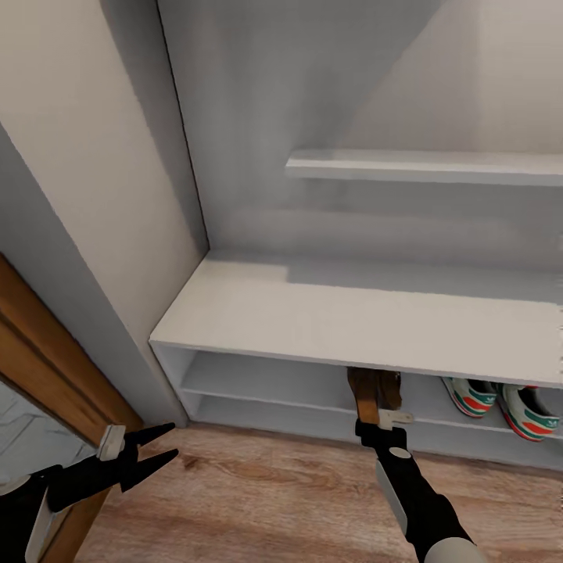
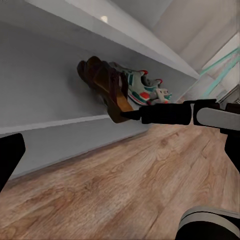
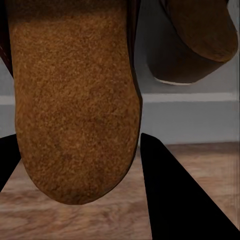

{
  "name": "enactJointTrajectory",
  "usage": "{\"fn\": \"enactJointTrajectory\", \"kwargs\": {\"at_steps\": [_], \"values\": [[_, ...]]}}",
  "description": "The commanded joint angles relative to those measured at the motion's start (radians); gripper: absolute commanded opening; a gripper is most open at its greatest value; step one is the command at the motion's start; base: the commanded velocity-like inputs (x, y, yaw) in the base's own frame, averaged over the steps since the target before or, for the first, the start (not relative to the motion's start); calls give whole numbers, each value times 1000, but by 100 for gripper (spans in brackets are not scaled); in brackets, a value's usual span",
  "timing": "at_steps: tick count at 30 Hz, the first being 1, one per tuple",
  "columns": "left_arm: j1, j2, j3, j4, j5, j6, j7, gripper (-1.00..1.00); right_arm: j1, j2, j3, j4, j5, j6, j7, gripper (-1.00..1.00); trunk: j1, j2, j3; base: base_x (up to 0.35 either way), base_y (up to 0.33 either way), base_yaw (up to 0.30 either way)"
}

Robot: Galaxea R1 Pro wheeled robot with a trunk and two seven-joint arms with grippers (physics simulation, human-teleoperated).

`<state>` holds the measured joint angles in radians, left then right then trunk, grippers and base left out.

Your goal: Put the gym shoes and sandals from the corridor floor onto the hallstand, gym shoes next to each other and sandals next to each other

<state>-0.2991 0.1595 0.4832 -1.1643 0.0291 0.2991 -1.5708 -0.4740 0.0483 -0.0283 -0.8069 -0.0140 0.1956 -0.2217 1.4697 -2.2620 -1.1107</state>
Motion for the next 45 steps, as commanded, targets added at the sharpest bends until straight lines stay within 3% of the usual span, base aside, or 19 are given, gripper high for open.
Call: {"fn": "enactJointTrajectory", "kwargs": {"at_steps": [1, 23, 36, 45], "values": [[0, 0, 0, 0, 0, 0, 0, 100, 0, 0, 0, 0, -3, -1, -2, -100, 0, 0, 0, 0, 0, -97], [0, 0, 0, 2, 0, 0, 0, 100, 0, 0, 0, 2, -2, -1, -2, -100, 0, 0, 0, 39, 20, -9], [0, 0, 0, 2, 0, 0, 0, 100, 0, -1, -1, 100, -5, -5, -1, -100, 0, 0, 0, 10, 0, 0], [0, 0, 0, 2, 0, 0, 0, 100, 0, -1, -1, 110, -4, -5, -1, -100, 0, 0, 0, 65, 6, 0]]}}
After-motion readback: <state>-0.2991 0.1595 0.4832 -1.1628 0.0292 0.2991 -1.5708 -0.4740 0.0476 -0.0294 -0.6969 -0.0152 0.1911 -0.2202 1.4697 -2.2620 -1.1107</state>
